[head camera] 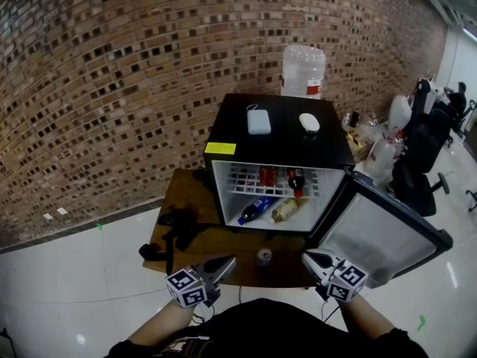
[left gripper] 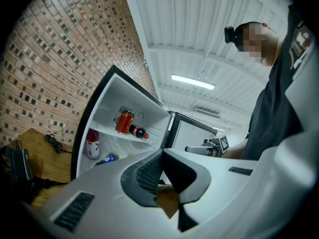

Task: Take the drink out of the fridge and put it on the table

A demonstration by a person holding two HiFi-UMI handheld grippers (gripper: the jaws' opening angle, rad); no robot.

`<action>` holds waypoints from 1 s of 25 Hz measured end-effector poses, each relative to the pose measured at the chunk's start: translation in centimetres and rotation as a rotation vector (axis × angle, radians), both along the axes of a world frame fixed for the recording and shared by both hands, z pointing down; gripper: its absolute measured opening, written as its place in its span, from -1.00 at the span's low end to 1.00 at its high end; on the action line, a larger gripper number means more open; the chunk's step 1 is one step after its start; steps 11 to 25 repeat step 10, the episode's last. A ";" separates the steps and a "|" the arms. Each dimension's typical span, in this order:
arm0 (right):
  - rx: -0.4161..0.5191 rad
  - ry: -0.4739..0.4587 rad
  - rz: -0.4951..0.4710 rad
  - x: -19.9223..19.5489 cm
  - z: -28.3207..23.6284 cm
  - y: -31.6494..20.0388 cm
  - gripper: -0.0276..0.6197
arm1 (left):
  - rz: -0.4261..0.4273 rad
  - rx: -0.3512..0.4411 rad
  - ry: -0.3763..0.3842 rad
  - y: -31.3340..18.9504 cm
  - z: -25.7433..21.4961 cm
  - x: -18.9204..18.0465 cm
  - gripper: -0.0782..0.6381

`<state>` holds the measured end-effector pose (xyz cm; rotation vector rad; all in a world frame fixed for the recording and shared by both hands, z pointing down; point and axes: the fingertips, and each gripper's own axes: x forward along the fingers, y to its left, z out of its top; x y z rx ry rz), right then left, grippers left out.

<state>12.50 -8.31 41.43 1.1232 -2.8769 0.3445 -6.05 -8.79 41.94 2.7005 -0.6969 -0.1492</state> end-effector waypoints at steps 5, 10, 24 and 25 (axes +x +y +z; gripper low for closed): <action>0.010 0.008 -0.008 -0.1 0.0 -0.1 -0.90 | 0.001 0.007 -0.007 -0.1 -0.2 -0.1 -0.78; 0.004 0.001 -0.010 -0.1 -0.2 -0.2 -0.90 | 0.002 0.007 0.003 -0.1 -0.2 -0.2 -0.78; 0.004 0.001 -0.010 -0.1 -0.2 -0.2 -0.90 | 0.002 0.007 0.003 -0.1 -0.2 -0.2 -0.78; 0.004 0.001 -0.010 -0.1 -0.2 -0.2 -0.90 | 0.002 0.007 0.003 -0.1 -0.2 -0.2 -0.78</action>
